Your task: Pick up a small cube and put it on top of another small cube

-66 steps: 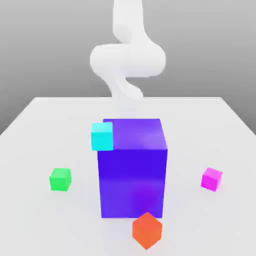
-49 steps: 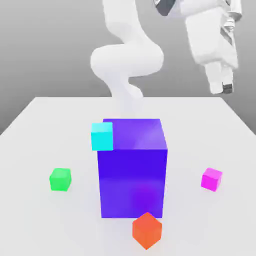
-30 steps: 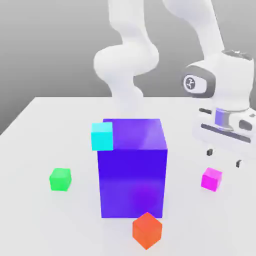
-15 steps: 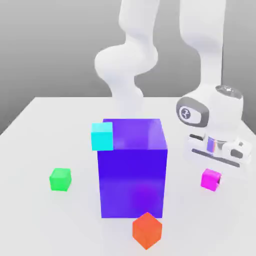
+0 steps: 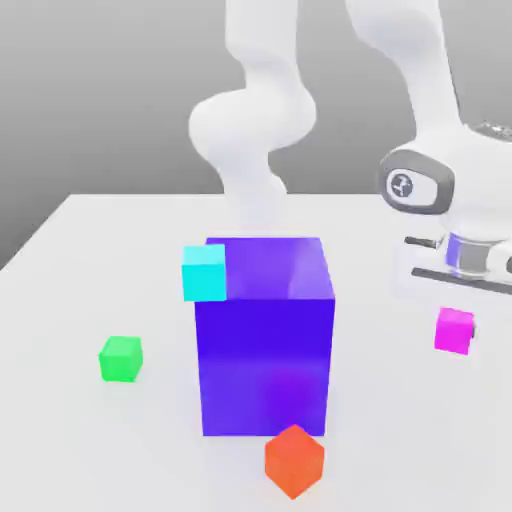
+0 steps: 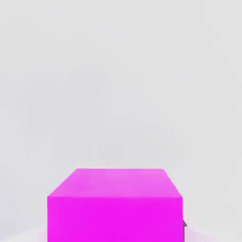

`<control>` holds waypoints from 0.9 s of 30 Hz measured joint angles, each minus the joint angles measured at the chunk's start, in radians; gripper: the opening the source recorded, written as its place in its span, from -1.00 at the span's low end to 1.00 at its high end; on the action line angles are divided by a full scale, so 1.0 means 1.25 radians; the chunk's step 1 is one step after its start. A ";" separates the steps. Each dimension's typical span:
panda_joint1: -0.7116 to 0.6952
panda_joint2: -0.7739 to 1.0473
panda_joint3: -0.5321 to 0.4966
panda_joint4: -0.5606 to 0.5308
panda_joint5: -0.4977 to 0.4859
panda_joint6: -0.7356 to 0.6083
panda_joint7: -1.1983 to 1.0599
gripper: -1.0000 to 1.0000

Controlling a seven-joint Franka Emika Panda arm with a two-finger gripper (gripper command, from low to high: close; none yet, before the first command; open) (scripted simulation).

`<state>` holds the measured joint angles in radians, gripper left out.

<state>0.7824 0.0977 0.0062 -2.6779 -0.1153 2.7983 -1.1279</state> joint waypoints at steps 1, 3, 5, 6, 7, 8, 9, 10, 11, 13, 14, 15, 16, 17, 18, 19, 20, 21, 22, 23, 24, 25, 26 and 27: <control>-0.010 0.005 -0.010 0.014 -0.017 -0.009 -0.018 -1.00; -0.030 0.014 -0.037 0.039 -0.052 -0.027 -0.051 -1.00; -0.051 0.021 -0.066 0.063 -0.088 -0.044 -0.081 -1.00; -0.062 0.025 -0.080 0.075 -0.106 -0.053 -0.096 -1.00; -0.072 0.029 -0.095 0.087 -0.125 -0.061 -0.111 -1.00; -0.082 0.033 -0.111 0.098 -0.143 -0.069 -0.125 -1.00; -0.093 0.037 -0.126 0.110 -0.161 -0.077 -0.140 -1.00; -0.104 0.041 -0.141 0.122 -0.180 -0.085 -0.155 -1.00; -0.118 0.043 -0.160 0.131 -0.203 -0.093 -0.167 -1.00; -0.148 0.046 -0.206 0.147 -0.254 -0.110 -0.188 -1.00; -0.163 0.047 -0.230 0.155 -0.281 -0.118 -0.197 -1.00; -0.181 0.045 -0.255 0.159 -0.307 -0.126 -0.205 -1.00; -0.199 0.039 -0.278 0.156 -0.327 -0.132 -0.209 -1.00; -0.217 0.031 -0.302 0.151 -0.344 -0.138 -0.211 -1.00; -0.236 0.021 -0.325 0.144 -0.361 -0.144 -0.213 -1.00; -0.258 0.010 -0.349 0.136 -0.377 -0.150 -0.215 -1.00; -0.285 -0.002 -0.372 0.127 -0.393 -0.157 -0.217 -1.00; -0.321 -0.015 -0.397 0.119 -0.410 -0.164 -0.218 -1.00; -0.366 -0.029 -0.421 0.110 -0.429 -0.172 -0.220 -1.00; -0.417 -0.050 -0.447 0.095 -0.446 -0.180 -0.222 -1.00; -0.468 -0.073 -0.468 0.076 -0.456 -0.185 -0.220 -1.00; -0.525 -0.095 -0.476 0.057 -0.459 -0.188 -0.218 -1.00; -0.536 -0.117 -0.477 0.036 -0.457 -0.189 -0.215 -1.00; -0.551 -0.139 -0.483 0.016 -0.453 -0.188 -0.212 -1.00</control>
<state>0.0942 -0.0757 -0.5981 -2.6582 -0.6821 2.5636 -1.3930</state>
